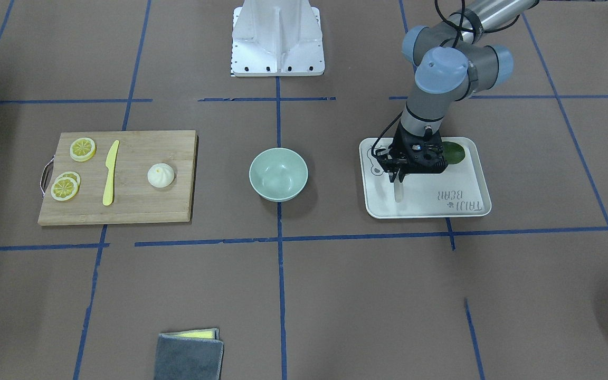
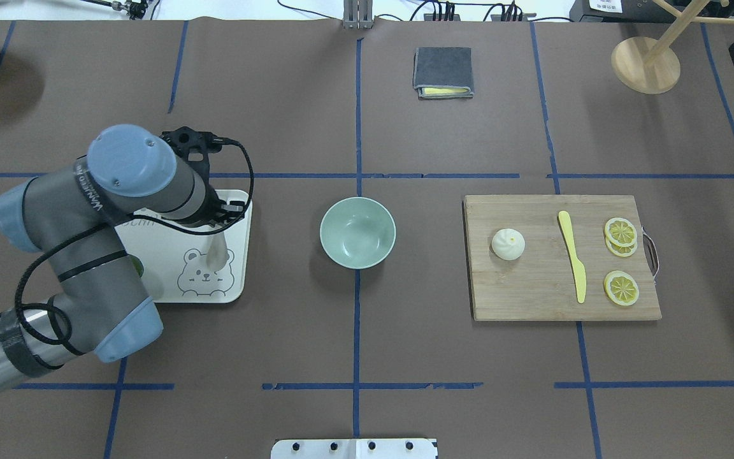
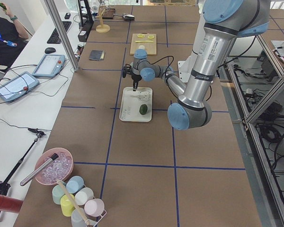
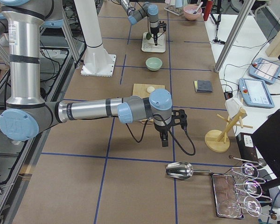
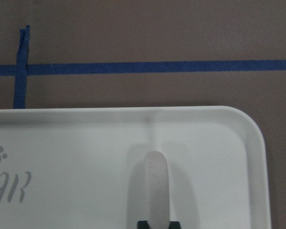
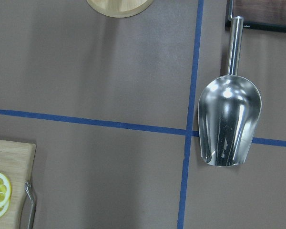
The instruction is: Put spoon and bun in bowl
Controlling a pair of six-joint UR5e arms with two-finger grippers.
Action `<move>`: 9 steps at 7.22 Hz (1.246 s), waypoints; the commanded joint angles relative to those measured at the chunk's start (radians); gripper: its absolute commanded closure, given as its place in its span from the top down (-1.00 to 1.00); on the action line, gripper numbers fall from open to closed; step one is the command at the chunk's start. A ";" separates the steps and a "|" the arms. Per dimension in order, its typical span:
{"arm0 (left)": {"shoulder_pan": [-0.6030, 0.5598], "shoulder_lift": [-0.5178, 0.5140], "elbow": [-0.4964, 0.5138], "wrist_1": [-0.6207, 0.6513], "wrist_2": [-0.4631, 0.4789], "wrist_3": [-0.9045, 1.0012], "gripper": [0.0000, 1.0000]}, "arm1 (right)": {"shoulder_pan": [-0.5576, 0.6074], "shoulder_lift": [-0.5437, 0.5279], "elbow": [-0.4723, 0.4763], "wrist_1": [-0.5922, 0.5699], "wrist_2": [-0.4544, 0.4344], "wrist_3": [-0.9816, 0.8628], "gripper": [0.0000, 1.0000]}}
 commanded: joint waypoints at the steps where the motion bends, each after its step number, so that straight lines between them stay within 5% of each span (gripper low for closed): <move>1: 0.007 -0.157 0.002 0.118 -0.002 -0.234 -1.00 | 0.000 -0.002 -0.001 0.000 0.000 0.000 1.00; 4: 0.038 -0.254 0.060 0.108 0.119 -0.637 -1.00 | 0.000 -0.005 -0.002 0.000 0.000 0.000 1.00; 6: 0.116 -0.349 0.213 0.096 0.129 -0.721 -1.00 | 0.000 -0.008 -0.002 0.000 0.000 -0.002 1.00; 9: 0.161 -0.374 0.266 0.071 0.193 -0.744 -1.00 | 0.000 -0.017 0.002 0.000 0.000 -0.002 1.00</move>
